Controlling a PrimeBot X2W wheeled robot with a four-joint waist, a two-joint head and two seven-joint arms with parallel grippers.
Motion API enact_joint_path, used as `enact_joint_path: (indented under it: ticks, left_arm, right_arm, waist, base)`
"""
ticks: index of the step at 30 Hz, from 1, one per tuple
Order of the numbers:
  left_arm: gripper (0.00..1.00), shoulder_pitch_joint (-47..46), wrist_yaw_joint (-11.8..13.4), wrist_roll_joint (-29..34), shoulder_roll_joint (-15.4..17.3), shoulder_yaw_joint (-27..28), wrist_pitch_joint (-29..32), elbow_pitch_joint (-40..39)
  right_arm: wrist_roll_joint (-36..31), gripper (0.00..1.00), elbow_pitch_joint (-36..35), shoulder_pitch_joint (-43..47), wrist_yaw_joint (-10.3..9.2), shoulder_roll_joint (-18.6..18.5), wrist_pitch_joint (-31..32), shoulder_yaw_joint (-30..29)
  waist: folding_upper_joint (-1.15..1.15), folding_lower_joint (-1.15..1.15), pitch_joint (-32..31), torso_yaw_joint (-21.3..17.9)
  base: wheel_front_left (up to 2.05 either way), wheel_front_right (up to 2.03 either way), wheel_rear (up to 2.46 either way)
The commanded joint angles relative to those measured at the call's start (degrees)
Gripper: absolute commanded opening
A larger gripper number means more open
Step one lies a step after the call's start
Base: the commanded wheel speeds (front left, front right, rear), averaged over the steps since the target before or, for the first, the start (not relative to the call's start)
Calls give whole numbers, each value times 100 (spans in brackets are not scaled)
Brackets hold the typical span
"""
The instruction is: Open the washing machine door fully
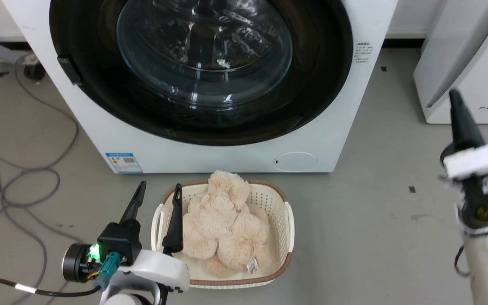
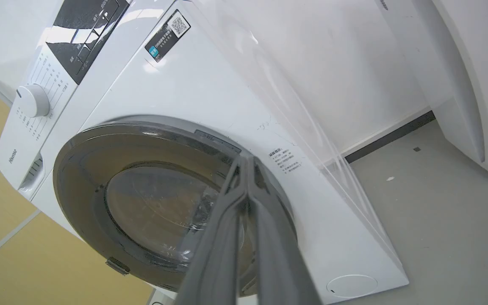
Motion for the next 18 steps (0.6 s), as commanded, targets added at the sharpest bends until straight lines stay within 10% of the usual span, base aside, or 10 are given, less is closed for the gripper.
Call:
enact_joint_path:
  ticks: [1,18]
  left_arm:
    - [100,-141,32,-47,17,-24,-54,-34]
    - [100,-493,59,-81,25,-159,-281,-190]
  right_arm:
    - [215,0,159,-340,21,-99,35,21]
    - [1020,0,2131,-3275,27,-603,1282,1047]
  waist:
    - [0,-1,82,38]
    - [0,-1,758,272]
  base:
    - [0,0,0]
    - [0,0,0]
